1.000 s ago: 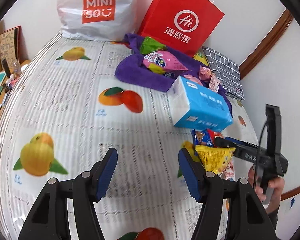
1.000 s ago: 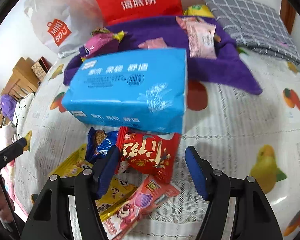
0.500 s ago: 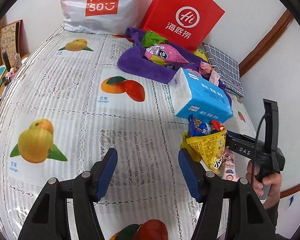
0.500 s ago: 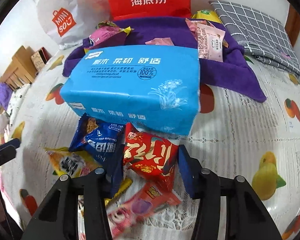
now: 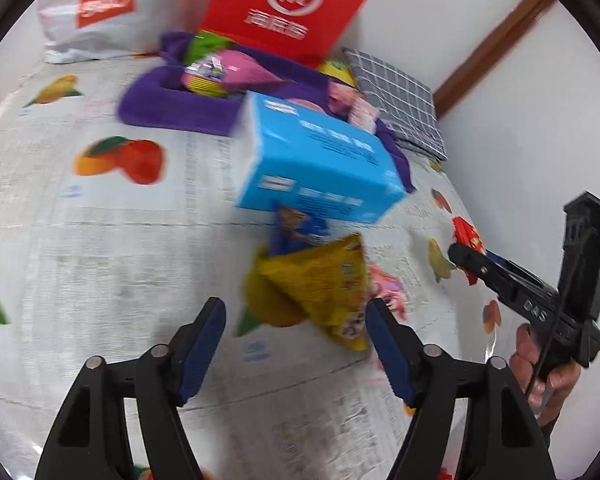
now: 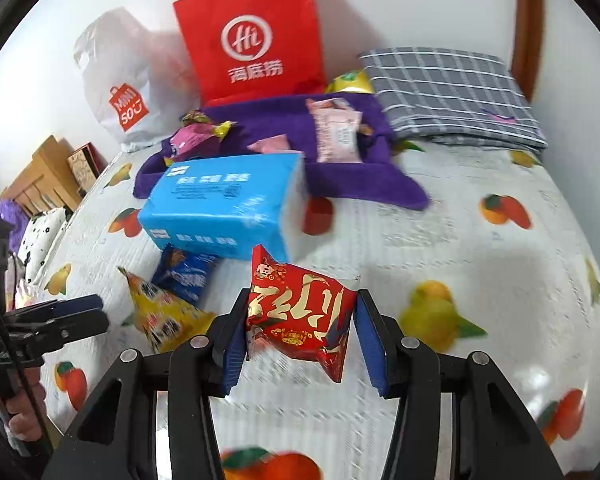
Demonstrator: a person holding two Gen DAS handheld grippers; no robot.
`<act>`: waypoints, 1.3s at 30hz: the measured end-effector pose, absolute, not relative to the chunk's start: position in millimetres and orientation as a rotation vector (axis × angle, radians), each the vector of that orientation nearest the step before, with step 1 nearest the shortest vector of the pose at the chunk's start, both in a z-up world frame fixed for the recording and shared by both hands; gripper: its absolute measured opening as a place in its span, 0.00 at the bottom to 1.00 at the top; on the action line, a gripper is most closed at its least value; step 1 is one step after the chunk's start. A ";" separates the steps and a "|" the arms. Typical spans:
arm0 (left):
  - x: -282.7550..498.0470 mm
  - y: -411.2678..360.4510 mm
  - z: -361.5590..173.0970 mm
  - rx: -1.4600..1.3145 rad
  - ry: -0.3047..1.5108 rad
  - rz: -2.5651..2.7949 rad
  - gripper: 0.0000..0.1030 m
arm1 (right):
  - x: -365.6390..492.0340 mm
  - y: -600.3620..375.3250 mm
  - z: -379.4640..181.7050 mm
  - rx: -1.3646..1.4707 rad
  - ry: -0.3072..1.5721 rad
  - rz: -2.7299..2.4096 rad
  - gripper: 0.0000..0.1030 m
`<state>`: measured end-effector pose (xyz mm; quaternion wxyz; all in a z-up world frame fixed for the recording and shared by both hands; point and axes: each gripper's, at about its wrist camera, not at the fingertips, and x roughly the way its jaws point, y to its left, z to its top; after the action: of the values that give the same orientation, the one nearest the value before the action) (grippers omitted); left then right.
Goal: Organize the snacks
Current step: 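Grasp the red snack bag with the right tool while the left grasps the yellow chip bag, then carry the red snack bag and yellow chip bag onto the purple towel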
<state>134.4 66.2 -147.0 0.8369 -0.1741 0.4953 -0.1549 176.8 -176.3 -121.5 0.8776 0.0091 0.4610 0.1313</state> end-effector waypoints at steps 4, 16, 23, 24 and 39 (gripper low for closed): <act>147.3 40.3 -159.6 -0.360 1.080 -0.309 0.72 | 159.5 -199.9 -123.6 0.028 0.955 0.248 0.48; 153.4 22.8 -166.6 -0.358 1.073 -0.282 0.50 | 147.6 -220.2 -142.2 0.047 0.975 0.219 0.48; 141.6 40.7 -151.4 -0.360 1.042 -0.273 0.49 | 148.2 -205.7 -138.5 0.047 0.962 0.244 0.48; 140.2 42.9 -148.3 -0.360 1.036 -0.272 0.49 | 147.5 -203.8 -136.7 0.047 0.959 0.248 0.48; 138.2 62.5 -85.6 -0.374 0.920 -0.286 0.49 | 153.1 -179.9 -78.5 0.037 0.852 0.272 0.48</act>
<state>138.2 62.5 -85.6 0.8694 -0.1790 0.4398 -0.1367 153.1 -179.9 -78.5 0.9014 0.0179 0.4121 0.1314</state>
